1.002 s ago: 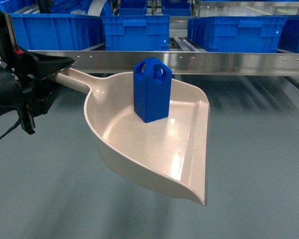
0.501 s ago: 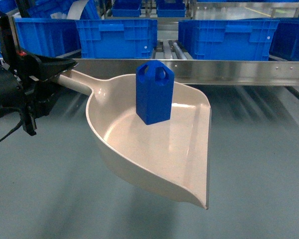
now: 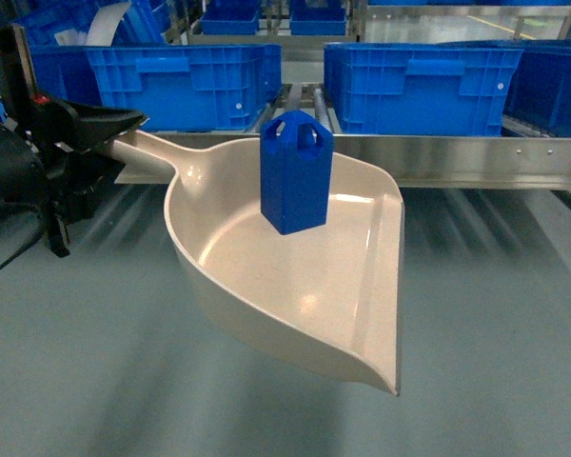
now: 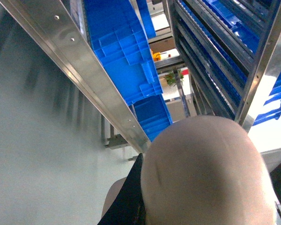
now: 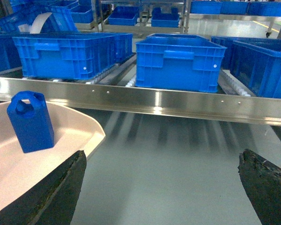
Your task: Place part in tray to right shelf
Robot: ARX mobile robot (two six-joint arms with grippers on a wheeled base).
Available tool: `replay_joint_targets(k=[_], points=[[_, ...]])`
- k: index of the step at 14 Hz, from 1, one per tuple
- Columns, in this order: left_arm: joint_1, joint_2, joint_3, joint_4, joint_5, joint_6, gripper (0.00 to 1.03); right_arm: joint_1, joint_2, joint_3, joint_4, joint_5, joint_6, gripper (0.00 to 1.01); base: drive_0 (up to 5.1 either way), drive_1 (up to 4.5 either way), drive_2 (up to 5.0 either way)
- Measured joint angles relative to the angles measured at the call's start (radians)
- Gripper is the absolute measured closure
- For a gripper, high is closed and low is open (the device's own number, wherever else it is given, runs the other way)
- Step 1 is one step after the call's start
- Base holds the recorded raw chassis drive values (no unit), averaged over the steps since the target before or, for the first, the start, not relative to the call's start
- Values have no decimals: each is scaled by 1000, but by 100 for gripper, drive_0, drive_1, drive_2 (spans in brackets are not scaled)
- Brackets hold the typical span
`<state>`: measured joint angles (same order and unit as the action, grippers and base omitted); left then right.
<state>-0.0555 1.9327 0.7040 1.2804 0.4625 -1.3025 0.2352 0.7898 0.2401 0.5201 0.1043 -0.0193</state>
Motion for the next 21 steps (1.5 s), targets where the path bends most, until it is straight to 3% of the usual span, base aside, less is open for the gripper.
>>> replay_joint_targets(k=[3, 21], points=[[-6, 0, 0, -2, 2, 1, 87, 0, 0, 0, 0, 0, 0, 3, 313, 196, -488], [0, 0, 3, 0, -4, 1, 87, 0, 5, 0, 1, 0, 0, 3, 21, 454, -413]])
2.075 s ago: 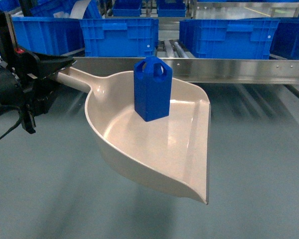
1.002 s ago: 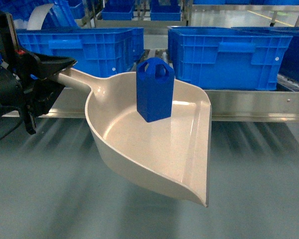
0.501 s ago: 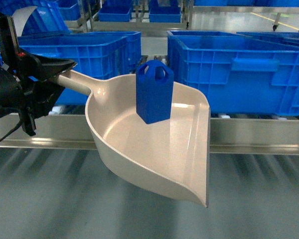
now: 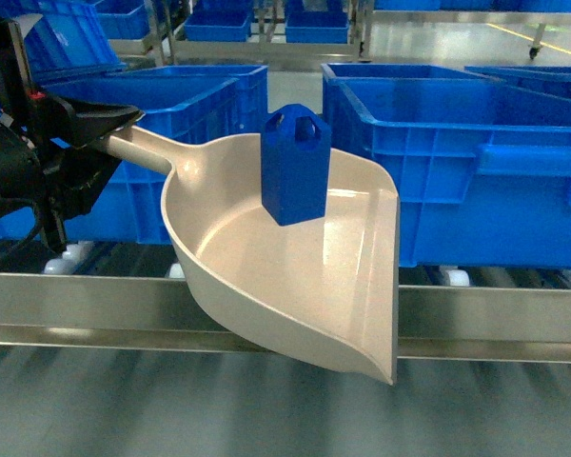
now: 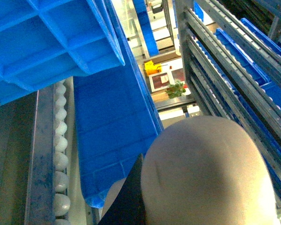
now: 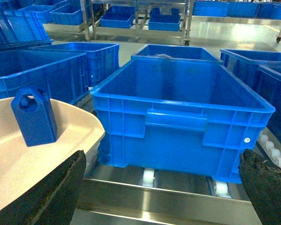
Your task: Place part in tray to right shelf
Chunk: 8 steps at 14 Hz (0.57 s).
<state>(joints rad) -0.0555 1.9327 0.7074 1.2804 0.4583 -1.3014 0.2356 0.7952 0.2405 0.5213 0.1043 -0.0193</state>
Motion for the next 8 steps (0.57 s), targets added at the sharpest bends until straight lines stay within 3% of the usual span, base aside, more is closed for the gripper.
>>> replay_joint_targets(k=[3, 8], points=[[0, 0, 0, 0, 3, 0, 87, 0, -1, 0, -1, 0, 0, 3, 21, 454, -413], [0, 0, 0, 0, 3, 0, 87, 0, -1, 0, -1, 0, 0, 3, 0, 0, 0]])
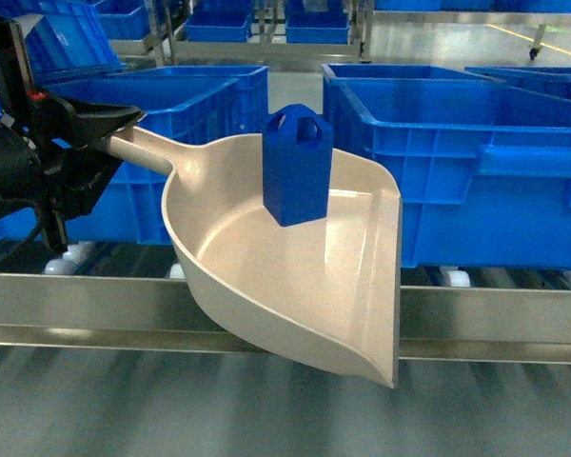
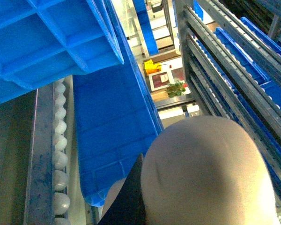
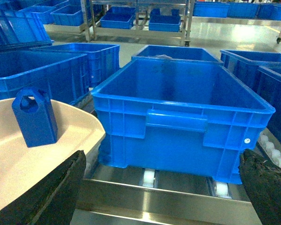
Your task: Place part in tray to right shelf
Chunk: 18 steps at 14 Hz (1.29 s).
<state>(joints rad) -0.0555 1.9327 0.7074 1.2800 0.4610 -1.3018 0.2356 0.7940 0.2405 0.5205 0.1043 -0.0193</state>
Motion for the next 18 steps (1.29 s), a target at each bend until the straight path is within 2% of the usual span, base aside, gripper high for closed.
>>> replay_joint_targets(k=[18], points=[[0, 0, 0, 0, 0, 0, 87, 0, 0, 0, 0, 0, 0, 3, 0, 0, 0]])
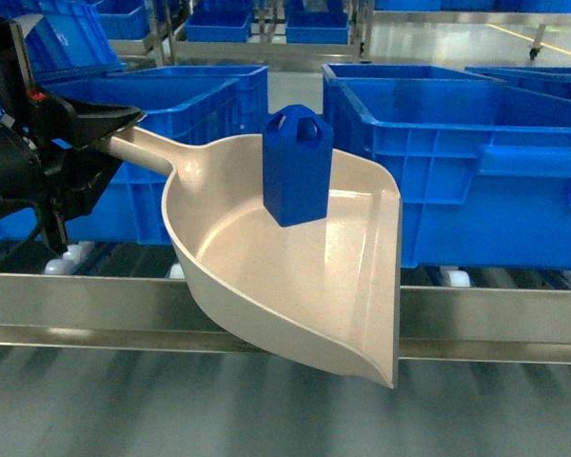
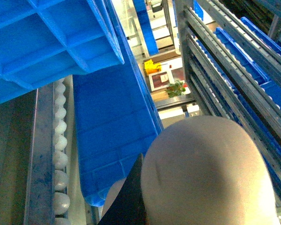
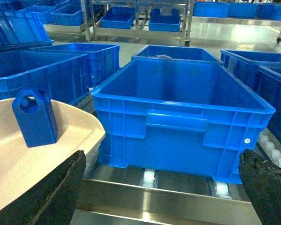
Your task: Place part in tray to right shelf
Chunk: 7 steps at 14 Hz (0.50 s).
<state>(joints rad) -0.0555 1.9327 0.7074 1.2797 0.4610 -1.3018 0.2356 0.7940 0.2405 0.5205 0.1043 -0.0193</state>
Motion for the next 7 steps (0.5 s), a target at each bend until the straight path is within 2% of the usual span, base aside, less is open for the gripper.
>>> replay_joint_targets(k=[7], points=[[0, 0, 0, 0, 0, 0, 87, 0, 0, 0, 0, 0, 0, 3, 0, 0, 0]])
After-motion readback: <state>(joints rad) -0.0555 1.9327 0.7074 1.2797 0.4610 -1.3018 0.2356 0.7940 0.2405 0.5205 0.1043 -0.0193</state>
